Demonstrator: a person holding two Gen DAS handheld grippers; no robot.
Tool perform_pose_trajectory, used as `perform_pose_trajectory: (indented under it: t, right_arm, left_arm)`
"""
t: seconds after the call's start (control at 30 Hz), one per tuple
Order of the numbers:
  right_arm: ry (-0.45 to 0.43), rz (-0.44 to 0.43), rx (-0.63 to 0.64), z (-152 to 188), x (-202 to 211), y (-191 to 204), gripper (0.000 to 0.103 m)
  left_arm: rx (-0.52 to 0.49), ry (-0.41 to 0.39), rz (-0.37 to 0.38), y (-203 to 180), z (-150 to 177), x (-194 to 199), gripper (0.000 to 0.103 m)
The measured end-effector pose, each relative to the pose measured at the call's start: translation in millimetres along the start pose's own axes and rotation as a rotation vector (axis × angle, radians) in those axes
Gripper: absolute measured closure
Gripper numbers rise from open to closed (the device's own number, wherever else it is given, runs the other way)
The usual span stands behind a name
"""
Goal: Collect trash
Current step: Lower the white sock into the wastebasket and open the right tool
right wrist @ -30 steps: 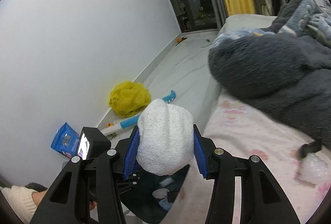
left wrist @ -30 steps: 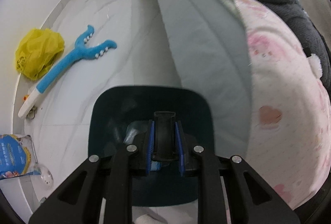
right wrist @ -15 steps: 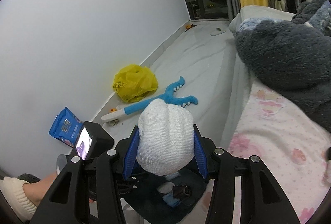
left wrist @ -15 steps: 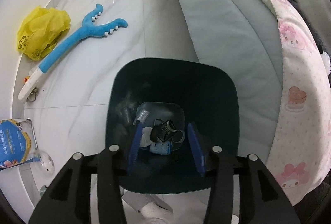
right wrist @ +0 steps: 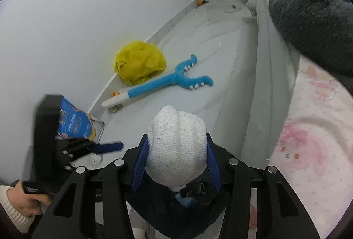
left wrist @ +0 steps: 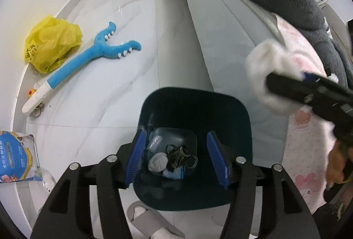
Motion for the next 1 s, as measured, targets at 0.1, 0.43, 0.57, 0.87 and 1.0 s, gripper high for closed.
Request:
perform_pose_trajectory:
  t: [0.1,0.43,0.57,0.87,1.0]
  right_arm:
    - [0.031,-0.011,-0.002,1.2,-12.8,4.4,0.054]
    - [0.134,0.008,0.044,11.6,-51.1,26.0,0.054]
    - [0.183,0.016,0.062,18.3,-64.4,32.6,0.054]
    - [0.268,0.018,0.119,36.7,-82.2,47.5,0.053]
    - [0.276,0.035,0.136,38.0,-83.4,51.4,0.051]
  left_arm:
    - [-0.004,-0.041,0.025,-0.1,-2.8,10.4,0.04]
    - [-0.066,-0.179,0.046,-6.9,-11.7,49.8,0.039]
    - [-0.078,-0.229,0.066,-8.8,-14.4,62.8,0.046]
    - [-0.119,-0.363,0.078,-19.2,-21.9,97.7,0.046]
    - [-0.14,-0.392,0.08,-25.3,-24.7,104.1,0.046]
Point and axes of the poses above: each gripper's, at about its wrist camera, not at the fingertips, and x roughly against the way its jaws point, y to its left, z to its underside, the point moved 1 cm from there along -x, roughly the way its jaws point, and after that the axes turned 12 degrees about z, right-handed, at the moved point
